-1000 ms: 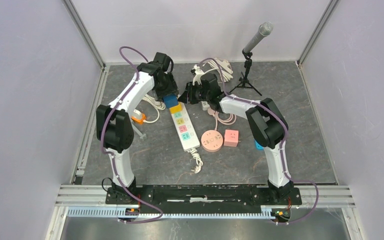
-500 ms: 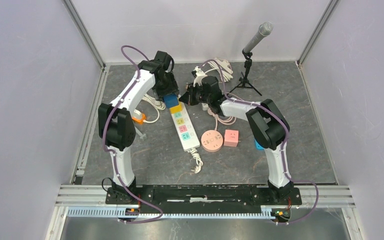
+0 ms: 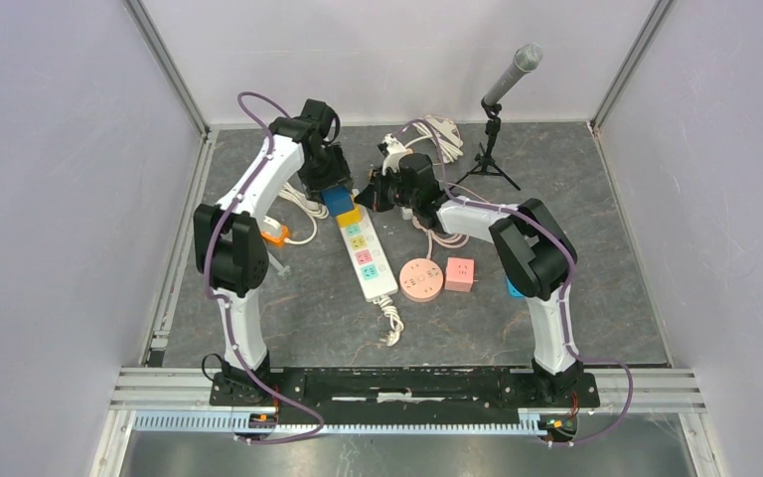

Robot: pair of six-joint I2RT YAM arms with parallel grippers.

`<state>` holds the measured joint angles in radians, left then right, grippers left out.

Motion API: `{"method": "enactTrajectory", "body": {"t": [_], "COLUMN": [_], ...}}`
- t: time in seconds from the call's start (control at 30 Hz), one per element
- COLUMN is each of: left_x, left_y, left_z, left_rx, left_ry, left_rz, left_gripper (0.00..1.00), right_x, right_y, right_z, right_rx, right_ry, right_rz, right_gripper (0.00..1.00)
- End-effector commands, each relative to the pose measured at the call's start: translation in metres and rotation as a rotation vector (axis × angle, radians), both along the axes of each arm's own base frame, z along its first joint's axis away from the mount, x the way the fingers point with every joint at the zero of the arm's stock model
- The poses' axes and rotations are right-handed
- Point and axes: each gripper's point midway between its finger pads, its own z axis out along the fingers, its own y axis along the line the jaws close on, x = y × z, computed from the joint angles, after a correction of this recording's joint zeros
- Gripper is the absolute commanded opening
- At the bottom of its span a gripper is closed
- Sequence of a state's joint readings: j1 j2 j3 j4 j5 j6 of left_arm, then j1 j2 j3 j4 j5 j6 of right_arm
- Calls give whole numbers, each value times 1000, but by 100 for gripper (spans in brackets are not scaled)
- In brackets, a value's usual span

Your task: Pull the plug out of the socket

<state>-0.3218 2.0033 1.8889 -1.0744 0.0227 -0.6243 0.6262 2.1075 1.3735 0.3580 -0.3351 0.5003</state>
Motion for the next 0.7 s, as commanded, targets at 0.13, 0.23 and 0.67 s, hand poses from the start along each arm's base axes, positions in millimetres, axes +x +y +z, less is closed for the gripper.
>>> {"method": "enactTrajectory", "body": {"t": [0.13,0.23,0.67], "left_x": [1,-1,-4], "left_y": [-59,-55,-41], "left_z": [58,50,42], "left_rx": [-377,-352,-108], "left_ry": [-115,-120,-85], "left_rz": [-143,-127,-126], "left_gripper": [2,2,2], "right_x": [-44,-44,-55], "right_y": [-35,-29,-31], "right_z": [-126,-124,-135], "right_rx": [-323,-307,-330], "right_ry": [319,319,334], "right_rz": [-14,8,47], "right_gripper": [0,0,0]}}
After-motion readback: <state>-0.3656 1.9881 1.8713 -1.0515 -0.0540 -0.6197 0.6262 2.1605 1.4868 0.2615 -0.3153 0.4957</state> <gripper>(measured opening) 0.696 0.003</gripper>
